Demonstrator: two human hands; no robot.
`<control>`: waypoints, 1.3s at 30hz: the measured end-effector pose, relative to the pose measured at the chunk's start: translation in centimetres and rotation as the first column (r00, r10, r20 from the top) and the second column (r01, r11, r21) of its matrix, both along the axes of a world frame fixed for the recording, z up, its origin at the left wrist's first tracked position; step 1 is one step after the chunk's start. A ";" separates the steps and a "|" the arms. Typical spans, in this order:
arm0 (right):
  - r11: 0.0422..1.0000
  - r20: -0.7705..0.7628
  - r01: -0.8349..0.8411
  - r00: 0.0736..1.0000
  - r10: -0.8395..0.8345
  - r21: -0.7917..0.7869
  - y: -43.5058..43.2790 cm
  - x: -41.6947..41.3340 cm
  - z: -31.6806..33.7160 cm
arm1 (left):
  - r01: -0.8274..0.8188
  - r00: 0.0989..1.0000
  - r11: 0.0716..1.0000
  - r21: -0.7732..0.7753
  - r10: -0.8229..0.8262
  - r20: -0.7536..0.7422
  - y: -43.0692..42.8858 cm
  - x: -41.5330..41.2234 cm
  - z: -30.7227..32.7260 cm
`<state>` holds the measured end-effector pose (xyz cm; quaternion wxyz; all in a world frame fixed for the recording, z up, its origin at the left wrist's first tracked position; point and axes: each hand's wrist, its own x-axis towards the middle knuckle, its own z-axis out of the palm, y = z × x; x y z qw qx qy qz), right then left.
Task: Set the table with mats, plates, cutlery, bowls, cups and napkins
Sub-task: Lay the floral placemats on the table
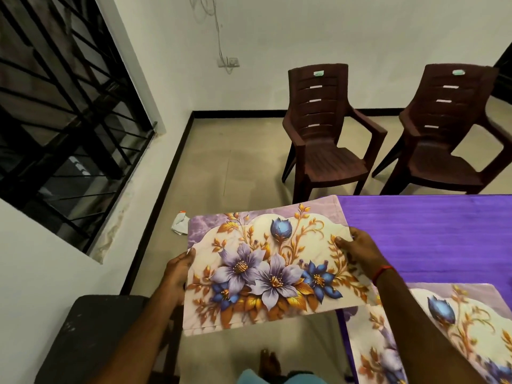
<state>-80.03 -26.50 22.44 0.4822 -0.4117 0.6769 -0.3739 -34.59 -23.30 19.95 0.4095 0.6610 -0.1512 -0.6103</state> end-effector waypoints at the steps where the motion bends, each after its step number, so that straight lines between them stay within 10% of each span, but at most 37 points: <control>1: 1.000 0.006 0.007 1.000 -0.007 0.007 -1.1 0.3 -0.1 | 0.013 1.000 1.000 0.004 -0.013 0.014 -1.4 0.4 0.2; 39: 0.758 -0.006 0.641 0.764 -0.645 0.122 -25.3 5.2 0.5 | 0.448 0.889 0.890 0.086 -0.454 0.066 -50.3 -2.4 2.3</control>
